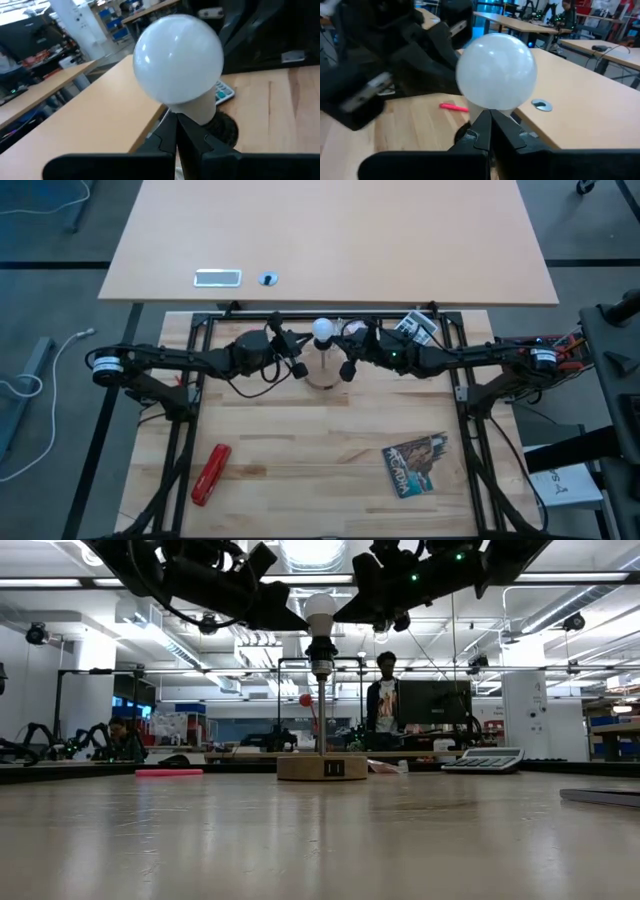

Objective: Screw lightbulb
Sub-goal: Remove the lightbulb from the lamp

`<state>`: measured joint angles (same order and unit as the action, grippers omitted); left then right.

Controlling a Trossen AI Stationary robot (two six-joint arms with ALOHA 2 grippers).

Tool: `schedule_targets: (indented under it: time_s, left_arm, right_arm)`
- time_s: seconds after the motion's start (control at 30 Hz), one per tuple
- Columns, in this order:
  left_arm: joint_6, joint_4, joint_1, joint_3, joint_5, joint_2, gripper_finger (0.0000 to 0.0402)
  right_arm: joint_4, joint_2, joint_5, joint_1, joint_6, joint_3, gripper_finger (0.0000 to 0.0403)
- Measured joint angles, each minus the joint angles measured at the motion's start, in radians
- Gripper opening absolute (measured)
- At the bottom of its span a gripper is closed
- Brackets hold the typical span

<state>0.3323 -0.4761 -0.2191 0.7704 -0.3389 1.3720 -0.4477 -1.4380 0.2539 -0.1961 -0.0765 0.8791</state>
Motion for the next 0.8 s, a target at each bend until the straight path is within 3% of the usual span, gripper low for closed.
schedule_targets:
  time_s: [0.1,0.43,0.8]
  left_arm:
    - [0.003,-0.010,0.000,0.000,0.061,0.000,0.0000]
    - [-0.004,-0.015,0.000,0.000,0.121,0.000,0.0000]
    - [-0.052,0.000,0.026,0.000,0.111,-0.001,0.0000]
  right_arm:
    - [0.003,0.000,0.005,-0.011,0.000,0.000,0.0000]
    - [0.000,-0.001,0.004,-0.031,-0.002,0.000,0.0000]
    - [0.030,-0.001,0.000,-0.054,-0.015,0.000,0.0000]
